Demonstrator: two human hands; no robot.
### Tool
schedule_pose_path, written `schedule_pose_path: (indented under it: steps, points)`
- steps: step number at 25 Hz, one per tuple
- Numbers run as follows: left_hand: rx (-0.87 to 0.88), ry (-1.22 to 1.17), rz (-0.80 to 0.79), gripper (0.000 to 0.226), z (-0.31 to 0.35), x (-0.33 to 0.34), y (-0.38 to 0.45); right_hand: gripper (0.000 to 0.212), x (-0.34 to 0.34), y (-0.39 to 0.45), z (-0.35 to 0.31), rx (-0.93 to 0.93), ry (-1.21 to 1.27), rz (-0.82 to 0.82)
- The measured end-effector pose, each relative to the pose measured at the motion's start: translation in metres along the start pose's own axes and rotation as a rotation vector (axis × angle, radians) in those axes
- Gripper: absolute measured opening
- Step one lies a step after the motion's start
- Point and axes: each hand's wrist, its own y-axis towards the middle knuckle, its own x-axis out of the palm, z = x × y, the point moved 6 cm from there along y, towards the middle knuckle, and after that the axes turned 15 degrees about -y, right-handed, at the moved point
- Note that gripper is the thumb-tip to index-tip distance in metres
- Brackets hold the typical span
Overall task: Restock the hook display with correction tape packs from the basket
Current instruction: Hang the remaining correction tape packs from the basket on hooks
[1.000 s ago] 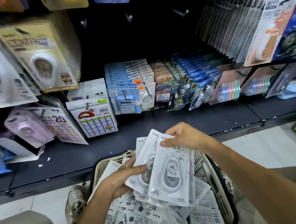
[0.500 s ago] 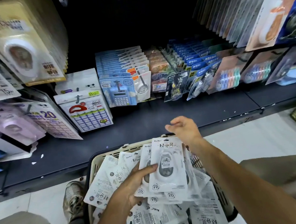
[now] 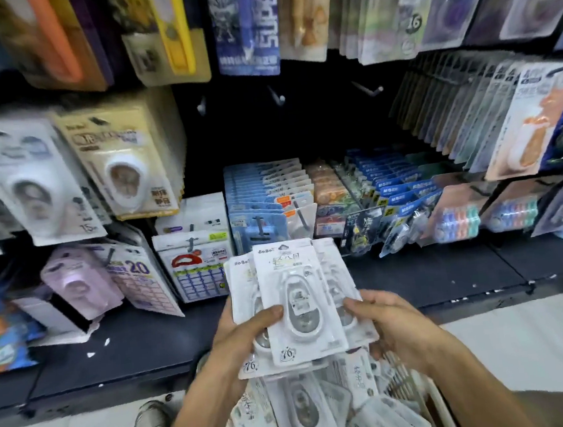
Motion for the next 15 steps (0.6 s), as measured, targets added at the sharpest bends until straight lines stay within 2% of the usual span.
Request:
schedule_pose_path:
  steps: [3,5,8,11,15]
  points:
    - [0.266,0.215,-0.036,0.091,0.106,0.023,-0.033,0.039,-0.007,-0.012,-0.076,-0.276,0.023,0.116]
    - [0.437,0.282,-0.102,0.089,0.177,0.032,-0.06,0.03,0.009,-0.021,-0.118,-0.409,-0.015,0.087]
    - [0.615,0.317,-0.161,0.093,0.26,0.034,-0.09,0.028,0.042,-0.024,-0.169,-0.518,-0.099,0.092]
    - [0.66,0.302,-0.123,0.089,0.29,0.022,-0.088,0.023,0.069,-0.015,-0.208,-0.537,-0.147,0.133]
    - [0.652,0.198,-0.071,0.083,0.284,0.006,-0.075,0.012,0.078,-0.004,-0.23,-0.454,-0.147,0.224]
